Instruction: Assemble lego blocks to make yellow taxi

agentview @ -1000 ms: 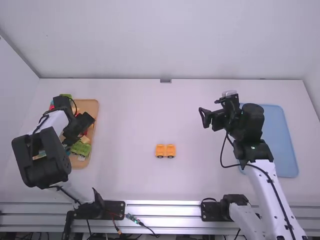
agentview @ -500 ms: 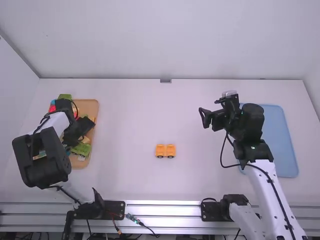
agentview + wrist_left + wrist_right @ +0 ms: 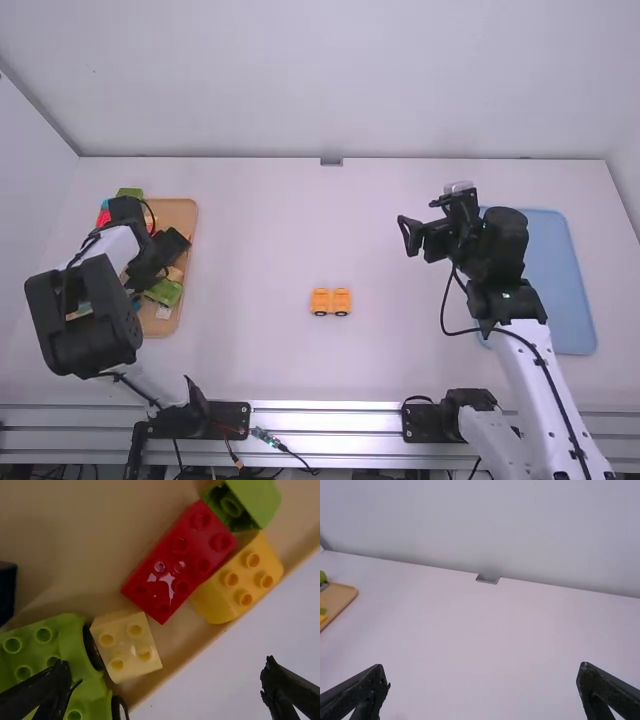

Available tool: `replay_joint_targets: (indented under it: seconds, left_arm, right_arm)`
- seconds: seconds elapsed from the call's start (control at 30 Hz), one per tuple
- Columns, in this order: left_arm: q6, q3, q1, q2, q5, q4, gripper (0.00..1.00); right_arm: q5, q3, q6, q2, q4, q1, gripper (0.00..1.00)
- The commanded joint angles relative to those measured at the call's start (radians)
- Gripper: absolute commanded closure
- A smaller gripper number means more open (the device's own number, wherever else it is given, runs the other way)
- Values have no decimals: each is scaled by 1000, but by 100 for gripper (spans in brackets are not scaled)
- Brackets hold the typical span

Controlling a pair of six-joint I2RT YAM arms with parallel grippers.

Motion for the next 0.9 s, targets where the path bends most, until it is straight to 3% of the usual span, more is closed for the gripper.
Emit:
replay_joint_targets:
  seconds: [0.0, 0.33, 0.57, 0.87]
  left_arm:
    - [11, -23, -2, 4, 55, -14, 1]
    - [50, 5, -2, 3, 201, 5, 2]
    - [-23, -34, -24, 4, 54, 44, 2]
    - [-51, -47, -17, 4, -18, 15, 8]
  right_arm:
    - [1, 37, 3, 0, 5, -4, 1]
    - [1, 37, -1, 0, 10, -4, 1]
    - [1, 37, 0, 0, 10, -4, 1]
    - [1, 37, -1, 0, 9, -4, 1]
